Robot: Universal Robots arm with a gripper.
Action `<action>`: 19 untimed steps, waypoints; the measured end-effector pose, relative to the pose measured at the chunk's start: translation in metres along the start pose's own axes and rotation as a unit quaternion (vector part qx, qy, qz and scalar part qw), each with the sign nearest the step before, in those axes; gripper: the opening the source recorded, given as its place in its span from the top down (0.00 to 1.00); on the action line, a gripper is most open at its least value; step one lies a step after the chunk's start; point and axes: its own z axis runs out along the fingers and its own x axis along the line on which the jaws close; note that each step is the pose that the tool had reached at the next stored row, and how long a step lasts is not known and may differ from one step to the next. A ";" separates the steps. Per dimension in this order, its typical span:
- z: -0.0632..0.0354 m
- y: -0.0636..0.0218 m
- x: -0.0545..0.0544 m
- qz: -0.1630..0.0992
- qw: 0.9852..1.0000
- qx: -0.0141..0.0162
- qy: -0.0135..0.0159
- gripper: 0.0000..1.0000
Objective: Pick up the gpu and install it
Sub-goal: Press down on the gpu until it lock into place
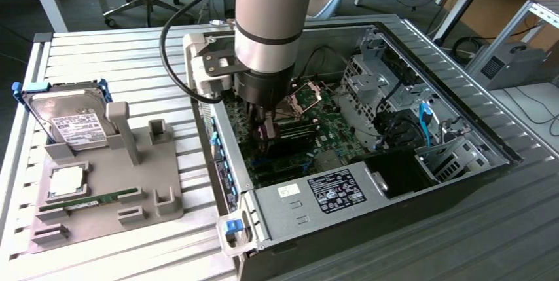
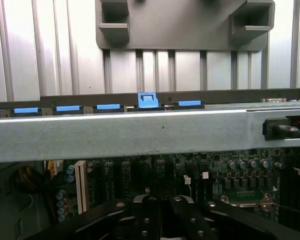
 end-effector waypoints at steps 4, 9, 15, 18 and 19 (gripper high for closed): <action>-0.0029 -0.0001 0.000 0.000 1.000 0.000 0.000 0.89; -0.0031 -0.0003 0.000 0.000 1.000 0.000 0.000 0.89; -0.0029 -0.0076 0.000 0.000 1.000 0.000 0.000 0.89; -0.0027 -0.0137 -0.001 0.000 1.000 0.000 0.000 0.89; -0.0027 -0.0154 -0.001 0.000 1.000 0.000 0.000 0.89</action>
